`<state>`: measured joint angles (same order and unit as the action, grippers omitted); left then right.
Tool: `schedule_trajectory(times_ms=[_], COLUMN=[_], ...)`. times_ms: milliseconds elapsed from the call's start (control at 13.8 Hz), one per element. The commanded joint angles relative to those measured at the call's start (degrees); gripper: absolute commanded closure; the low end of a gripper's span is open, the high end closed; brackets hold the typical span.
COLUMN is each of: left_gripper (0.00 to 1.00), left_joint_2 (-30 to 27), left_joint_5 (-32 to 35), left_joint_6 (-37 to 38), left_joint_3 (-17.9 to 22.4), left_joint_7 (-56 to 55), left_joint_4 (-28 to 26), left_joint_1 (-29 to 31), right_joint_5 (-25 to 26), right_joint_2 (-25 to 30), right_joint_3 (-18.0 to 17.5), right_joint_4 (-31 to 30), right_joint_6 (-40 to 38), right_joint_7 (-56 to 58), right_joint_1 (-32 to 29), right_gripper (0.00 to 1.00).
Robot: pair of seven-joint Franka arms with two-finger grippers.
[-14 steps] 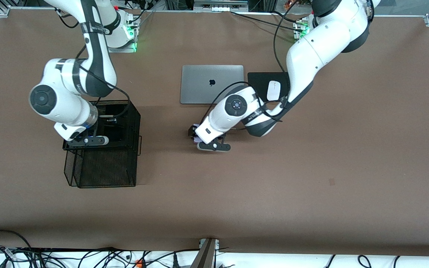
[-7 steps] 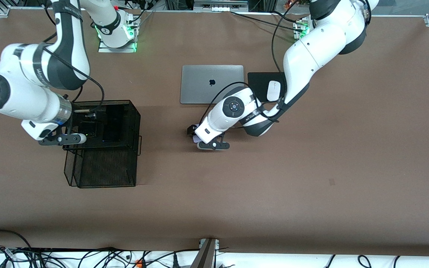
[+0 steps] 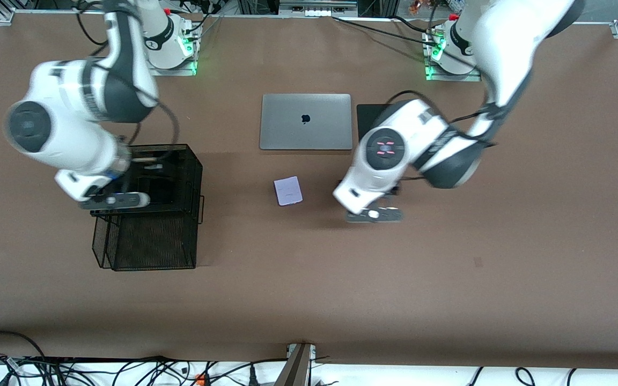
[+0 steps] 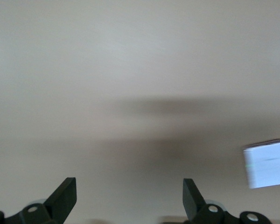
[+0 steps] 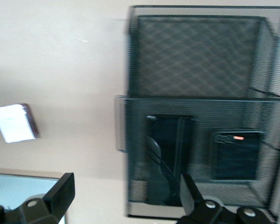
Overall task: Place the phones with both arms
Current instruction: 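Grasp the Huawei with the right gripper while the left gripper returns to rest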
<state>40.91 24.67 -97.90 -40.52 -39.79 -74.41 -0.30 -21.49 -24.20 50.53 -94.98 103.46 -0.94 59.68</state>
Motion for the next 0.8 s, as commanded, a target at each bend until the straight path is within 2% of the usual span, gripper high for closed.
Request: schedule_trajectory(times_ms=[0, 145, 218, 290, 435, 508, 653, 726], left_gripper=[0.00, 0.00, 0.00, 0.00, 0.00, 0.00, 0.00, 0.00], left_joint_2=[-6.53, -10.48, -13.46, -17.58, -21.30, -23.84, -30.42, -34.63], left_joint_5=[-1.46, -1.73, -2.60, -6.26, -17.93, -19.56, -20.18, -20.27], left_joint_6=[5.60, 5.88, 6.14, 6.05, 5.88, 5.44, 4.57, 1.25], left_joint_3=[-0.44, 0.25, 2.79, 8.99, 24.62, 30.09, 36.88, 38.31], left_joint_7=[14.34, 24.18, 28.76, 32.46, 38.78, 44.74, 45.43, 41.93], left_joint_4=[-1.88, -1.97, -2.40, -3.10, -3.29, -4.77, -10.64, -15.63], left_joint_1=[9.49, 13.56, 13.05, 10.09, 2.97, -0.37, -3.91, -3.92], right_joint_5=[0.04, 0.13, 0.04, 0.13, 0.30, 0.83, 0.83, 0.66], right_joint_2=[-4.17, -8.38, -10.49, -12.43, -14.55, -15.25, -16.92, -17.62], right_joint_3=[-5.15, -12.18, -14.82, -17.54, -21.34, -22.31, -22.67, -22.67], right_joint_4=[3.29, 8.37, 10.93, 13.04, 13.94, 13.51, 10.70, 9.12], right_joint_6=[2.62, 3.41, 4.55, 6.39, 10.34, 12.97, 17.11, 19.57], right_joint_7=[-7.91, -14.33, -16.01, -18.11, -19.89, -19.11, -15.17, -14.19], right_joint_1=[2.72, 2.72, 2.81, 2.81, 2.81, 2.81, 3.68, 4.13], right_gripper=[0.00, 0.00, 0.00, 0.00, 0.00, 0.00, 0.00, 0.00])
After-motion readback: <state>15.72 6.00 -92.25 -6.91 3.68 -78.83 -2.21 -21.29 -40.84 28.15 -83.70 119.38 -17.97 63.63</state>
